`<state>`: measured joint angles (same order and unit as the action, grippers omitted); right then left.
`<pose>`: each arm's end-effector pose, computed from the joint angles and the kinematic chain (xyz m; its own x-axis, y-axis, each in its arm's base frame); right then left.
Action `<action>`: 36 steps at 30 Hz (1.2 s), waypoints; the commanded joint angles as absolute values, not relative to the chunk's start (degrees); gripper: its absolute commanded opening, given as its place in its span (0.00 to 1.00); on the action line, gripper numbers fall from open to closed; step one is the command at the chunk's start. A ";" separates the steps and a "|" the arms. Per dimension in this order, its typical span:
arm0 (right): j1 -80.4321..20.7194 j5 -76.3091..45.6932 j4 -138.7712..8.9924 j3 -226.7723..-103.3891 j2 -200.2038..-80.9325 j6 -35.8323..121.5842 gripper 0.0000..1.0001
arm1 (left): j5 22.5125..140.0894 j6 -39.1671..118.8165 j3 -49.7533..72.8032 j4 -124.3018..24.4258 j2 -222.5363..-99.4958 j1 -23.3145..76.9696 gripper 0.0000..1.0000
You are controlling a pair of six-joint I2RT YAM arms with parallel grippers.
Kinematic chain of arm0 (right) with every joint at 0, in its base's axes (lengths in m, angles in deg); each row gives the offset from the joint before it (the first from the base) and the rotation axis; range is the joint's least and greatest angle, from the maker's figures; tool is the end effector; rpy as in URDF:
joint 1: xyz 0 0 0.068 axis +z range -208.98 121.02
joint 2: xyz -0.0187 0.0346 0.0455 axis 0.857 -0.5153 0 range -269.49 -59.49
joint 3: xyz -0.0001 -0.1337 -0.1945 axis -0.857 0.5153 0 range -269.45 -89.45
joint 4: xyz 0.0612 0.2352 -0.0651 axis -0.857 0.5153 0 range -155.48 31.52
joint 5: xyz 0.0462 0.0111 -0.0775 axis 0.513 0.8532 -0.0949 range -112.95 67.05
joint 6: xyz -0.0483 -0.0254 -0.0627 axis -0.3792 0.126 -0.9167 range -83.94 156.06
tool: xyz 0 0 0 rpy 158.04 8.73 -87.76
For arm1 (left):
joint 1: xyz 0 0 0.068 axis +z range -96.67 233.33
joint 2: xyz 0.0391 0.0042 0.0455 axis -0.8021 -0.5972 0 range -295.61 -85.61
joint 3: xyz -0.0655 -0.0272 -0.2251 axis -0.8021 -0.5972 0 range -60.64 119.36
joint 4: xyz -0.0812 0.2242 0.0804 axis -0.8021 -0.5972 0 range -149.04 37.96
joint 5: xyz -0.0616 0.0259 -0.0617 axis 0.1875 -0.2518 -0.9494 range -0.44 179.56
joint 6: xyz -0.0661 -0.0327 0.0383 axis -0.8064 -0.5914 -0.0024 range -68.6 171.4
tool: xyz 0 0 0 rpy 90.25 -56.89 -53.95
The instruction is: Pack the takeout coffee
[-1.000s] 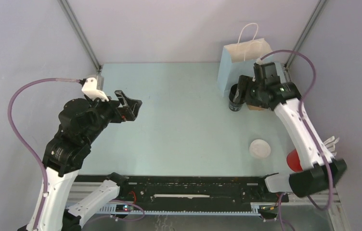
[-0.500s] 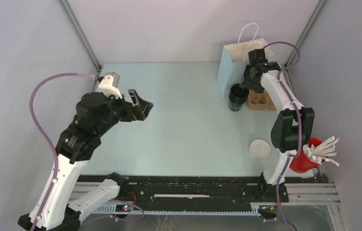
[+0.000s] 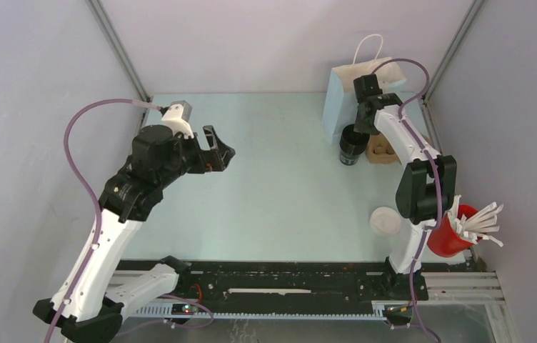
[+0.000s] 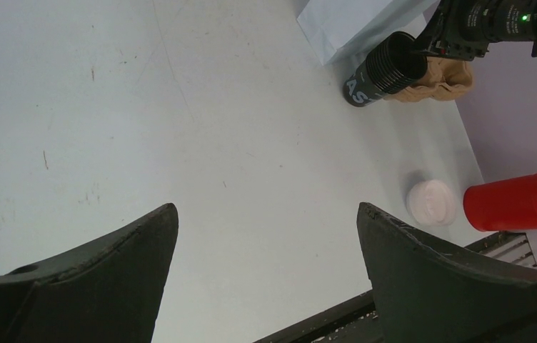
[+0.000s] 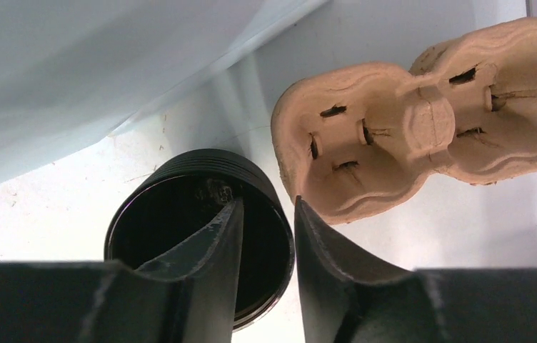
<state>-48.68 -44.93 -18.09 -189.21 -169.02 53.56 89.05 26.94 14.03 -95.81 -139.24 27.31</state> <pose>0.4116 0.0471 0.2269 -0.7782 0.1419 -0.6117 0.2809 0.9499 -0.1369 0.1962 -0.0966 0.3789 -0.5008 -0.2164 -0.8381 0.2623 0.8848 -0.3852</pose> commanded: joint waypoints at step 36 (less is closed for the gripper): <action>-45.45 -51.02 -16.47 -194.00 -167.86 45.67 0.00 | 88.24 26.18 14.03 -94.12 -137.21 26.63 1.00</action>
